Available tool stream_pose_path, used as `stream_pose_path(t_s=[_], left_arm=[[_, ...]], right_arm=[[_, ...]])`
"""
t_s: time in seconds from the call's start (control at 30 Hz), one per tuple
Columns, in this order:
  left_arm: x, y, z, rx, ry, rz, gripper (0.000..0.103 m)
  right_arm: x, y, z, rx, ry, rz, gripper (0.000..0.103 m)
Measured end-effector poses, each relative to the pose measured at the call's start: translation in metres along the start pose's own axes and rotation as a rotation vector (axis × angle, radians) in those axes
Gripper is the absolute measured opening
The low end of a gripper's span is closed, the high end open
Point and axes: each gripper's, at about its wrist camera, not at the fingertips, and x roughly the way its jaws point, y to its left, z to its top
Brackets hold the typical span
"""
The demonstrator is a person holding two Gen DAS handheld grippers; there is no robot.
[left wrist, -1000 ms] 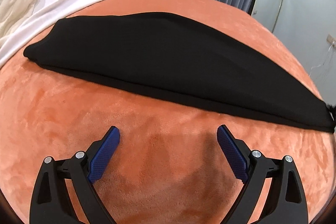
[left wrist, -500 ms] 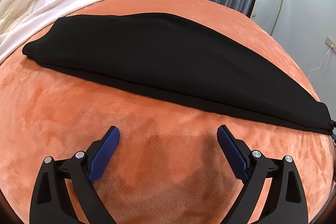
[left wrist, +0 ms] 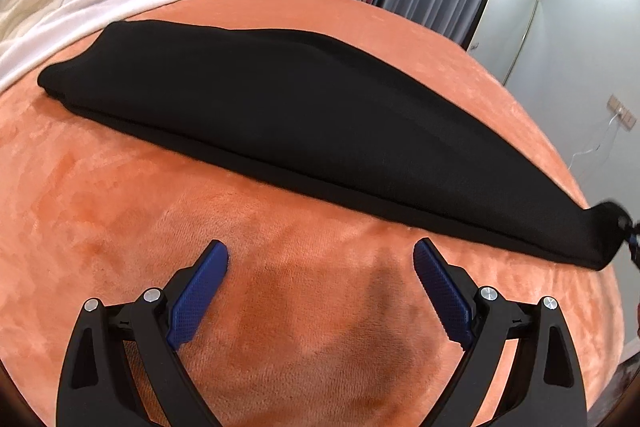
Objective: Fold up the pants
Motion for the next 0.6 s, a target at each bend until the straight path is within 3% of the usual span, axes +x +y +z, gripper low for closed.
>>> stream_pose_path(t_s=[0.2, 0.37, 0.5, 0.6], left_arm=[[-0.008, 0.02, -0.003, -0.09, -0.035, -0.117, 0.092], [-0.015, 0.028, -0.006, -0.127, -0.054, -0.172, 0.092], [-0.016, 0.026, -0.006, -0.123, -0.052, -0.175, 0.092], [-0.019, 0.029, -0.008, -0.128, -0.055, -0.187, 0.092]], right_arm=[[0.036, 0.177, -0.035, -0.264, 0.1, 0.16, 0.017], [0.112, 0.304, -0.118, -0.461, 0.238, 0.189, 0.017], [0.176, 0.351, -0.187, -0.559, 0.354, 0.101, 0.018], [0.189, 0.359, -0.217, -0.638, 0.319, 0.029, 0.024]])
